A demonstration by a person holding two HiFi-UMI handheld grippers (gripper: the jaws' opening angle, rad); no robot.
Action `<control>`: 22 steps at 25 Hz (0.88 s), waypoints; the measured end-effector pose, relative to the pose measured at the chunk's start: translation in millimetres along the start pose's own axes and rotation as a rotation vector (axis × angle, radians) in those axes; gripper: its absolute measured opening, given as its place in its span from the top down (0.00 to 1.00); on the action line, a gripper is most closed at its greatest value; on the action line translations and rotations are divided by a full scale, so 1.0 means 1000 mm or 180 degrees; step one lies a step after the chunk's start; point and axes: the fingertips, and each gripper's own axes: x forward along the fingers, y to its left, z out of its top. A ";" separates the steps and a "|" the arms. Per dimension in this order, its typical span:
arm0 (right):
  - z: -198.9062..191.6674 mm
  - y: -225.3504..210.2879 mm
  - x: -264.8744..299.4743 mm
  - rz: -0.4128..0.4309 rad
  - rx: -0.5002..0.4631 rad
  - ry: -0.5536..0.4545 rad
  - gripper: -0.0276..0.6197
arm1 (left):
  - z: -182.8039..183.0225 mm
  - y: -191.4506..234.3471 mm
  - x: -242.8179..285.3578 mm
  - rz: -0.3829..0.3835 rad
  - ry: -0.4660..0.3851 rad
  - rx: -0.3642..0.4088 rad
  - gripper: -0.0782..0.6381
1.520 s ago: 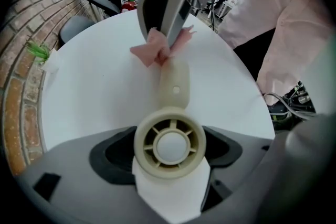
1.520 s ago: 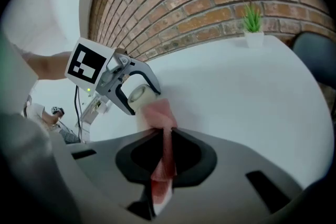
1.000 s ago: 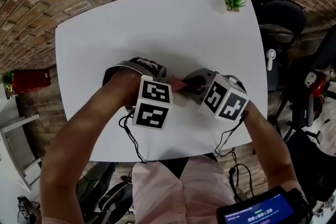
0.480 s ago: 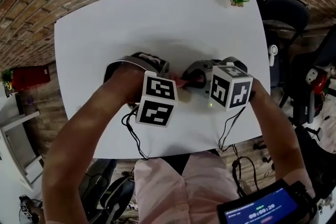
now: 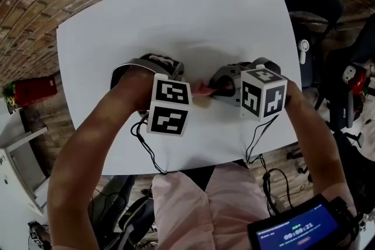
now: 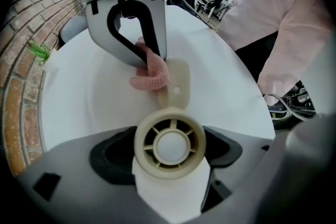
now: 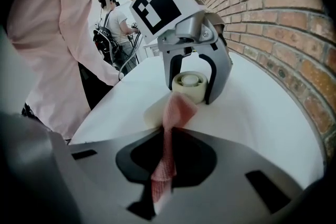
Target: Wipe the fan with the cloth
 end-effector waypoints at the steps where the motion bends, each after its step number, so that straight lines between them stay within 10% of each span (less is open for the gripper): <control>1: -0.001 0.003 0.000 0.0001 0.0012 0.0001 0.91 | 0.000 0.000 0.000 0.0000 0.0004 -0.0001 0.36; 15: -0.012 0.031 -0.003 -0.0094 0.0404 -0.0104 0.91 | 0.000 0.001 0.000 0.0006 0.0031 -0.0140 0.36; 22: -0.015 0.039 -0.001 -0.0211 0.0648 -0.0223 0.91 | 0.007 0.009 0.001 0.0083 -0.0227 -0.0721 0.36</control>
